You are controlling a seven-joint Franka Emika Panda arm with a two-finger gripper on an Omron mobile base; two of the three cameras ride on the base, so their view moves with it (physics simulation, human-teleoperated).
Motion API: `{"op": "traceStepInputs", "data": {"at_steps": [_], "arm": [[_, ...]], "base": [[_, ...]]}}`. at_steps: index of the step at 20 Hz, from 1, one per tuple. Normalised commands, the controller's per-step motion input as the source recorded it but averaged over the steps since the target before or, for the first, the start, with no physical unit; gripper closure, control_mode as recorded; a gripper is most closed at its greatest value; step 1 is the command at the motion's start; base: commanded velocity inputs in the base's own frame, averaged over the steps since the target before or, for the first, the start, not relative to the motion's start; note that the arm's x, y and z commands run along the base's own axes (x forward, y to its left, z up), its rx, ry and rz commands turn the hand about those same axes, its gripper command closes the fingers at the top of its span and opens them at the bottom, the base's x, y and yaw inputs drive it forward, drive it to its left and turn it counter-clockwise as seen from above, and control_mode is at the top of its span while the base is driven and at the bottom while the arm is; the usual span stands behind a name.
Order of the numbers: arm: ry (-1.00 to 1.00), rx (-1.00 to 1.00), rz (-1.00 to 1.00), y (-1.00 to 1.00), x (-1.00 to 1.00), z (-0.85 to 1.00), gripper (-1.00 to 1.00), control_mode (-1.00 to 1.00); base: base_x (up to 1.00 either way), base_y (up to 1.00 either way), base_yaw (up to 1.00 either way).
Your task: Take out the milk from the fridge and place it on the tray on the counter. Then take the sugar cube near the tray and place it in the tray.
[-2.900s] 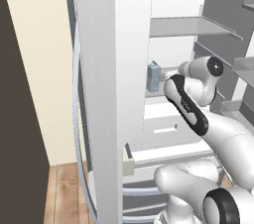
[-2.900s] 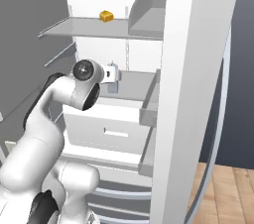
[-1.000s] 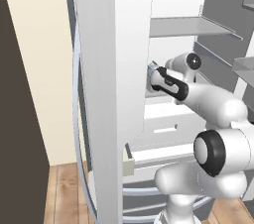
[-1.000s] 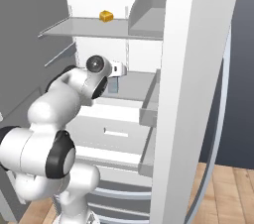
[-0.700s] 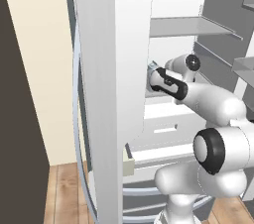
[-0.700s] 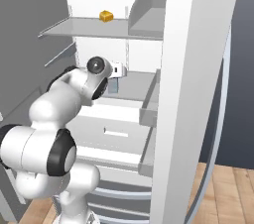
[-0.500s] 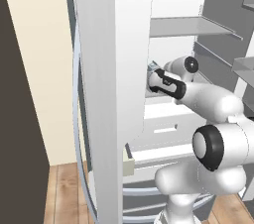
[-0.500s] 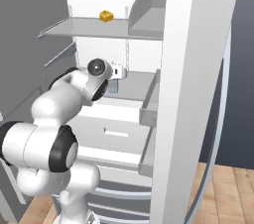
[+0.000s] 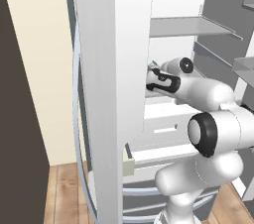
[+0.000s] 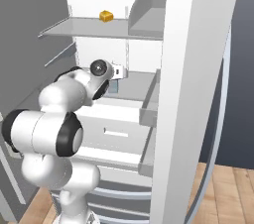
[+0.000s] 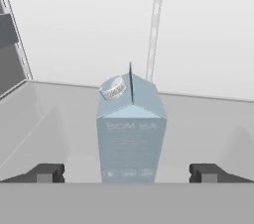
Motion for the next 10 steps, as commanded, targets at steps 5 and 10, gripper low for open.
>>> {"op": "traceStepInputs", "data": {"at_steps": [5, 10], "arm": [[0.00, 0.00, 0.00, 0.00, 0.27, -0.13, -1.00, -1.00], [0.00, 0.00, 0.00, 0.00, 0.18, -0.01, -1.00, -1.00]], "base": [[0.00, 0.00, 0.00], [0.00, 0.00, 0.00]]}}
